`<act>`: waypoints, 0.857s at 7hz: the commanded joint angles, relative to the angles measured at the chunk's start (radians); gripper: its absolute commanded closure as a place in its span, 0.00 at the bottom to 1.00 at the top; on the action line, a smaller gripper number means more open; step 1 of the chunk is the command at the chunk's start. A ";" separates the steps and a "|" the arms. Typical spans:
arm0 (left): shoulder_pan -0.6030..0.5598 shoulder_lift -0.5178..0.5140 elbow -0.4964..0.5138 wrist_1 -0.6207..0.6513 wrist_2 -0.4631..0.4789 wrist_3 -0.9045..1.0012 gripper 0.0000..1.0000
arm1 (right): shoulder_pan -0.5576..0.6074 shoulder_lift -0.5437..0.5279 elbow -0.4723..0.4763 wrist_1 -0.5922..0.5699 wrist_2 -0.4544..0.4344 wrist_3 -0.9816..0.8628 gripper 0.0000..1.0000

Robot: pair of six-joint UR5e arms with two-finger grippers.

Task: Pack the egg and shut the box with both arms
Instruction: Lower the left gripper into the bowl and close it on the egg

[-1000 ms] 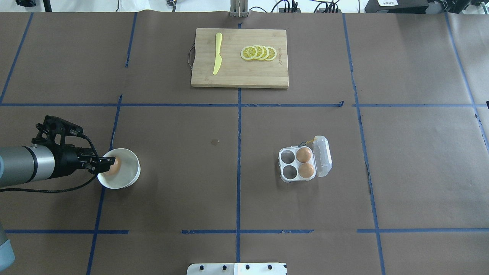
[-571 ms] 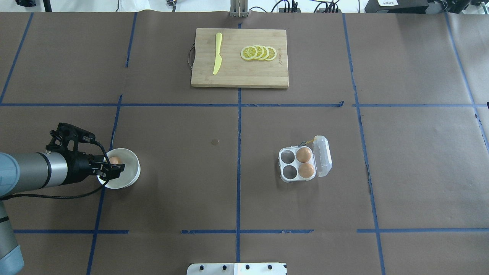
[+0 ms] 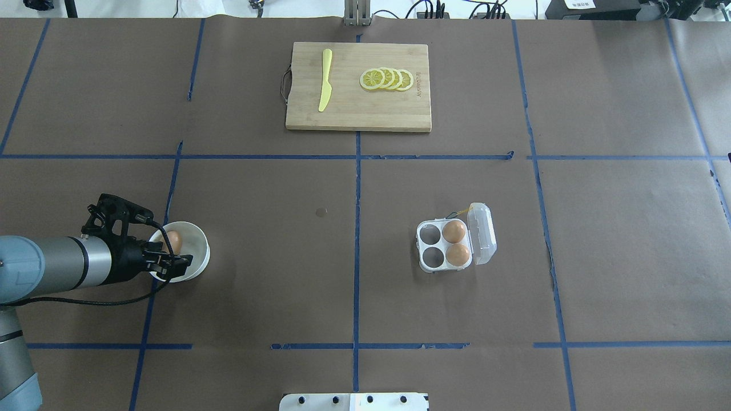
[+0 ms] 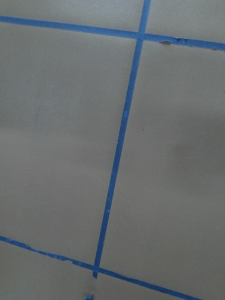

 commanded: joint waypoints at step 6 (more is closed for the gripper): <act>-0.006 -0.019 0.022 0.000 -0.003 0.011 0.30 | 0.000 0.000 0.000 0.000 0.000 0.000 0.00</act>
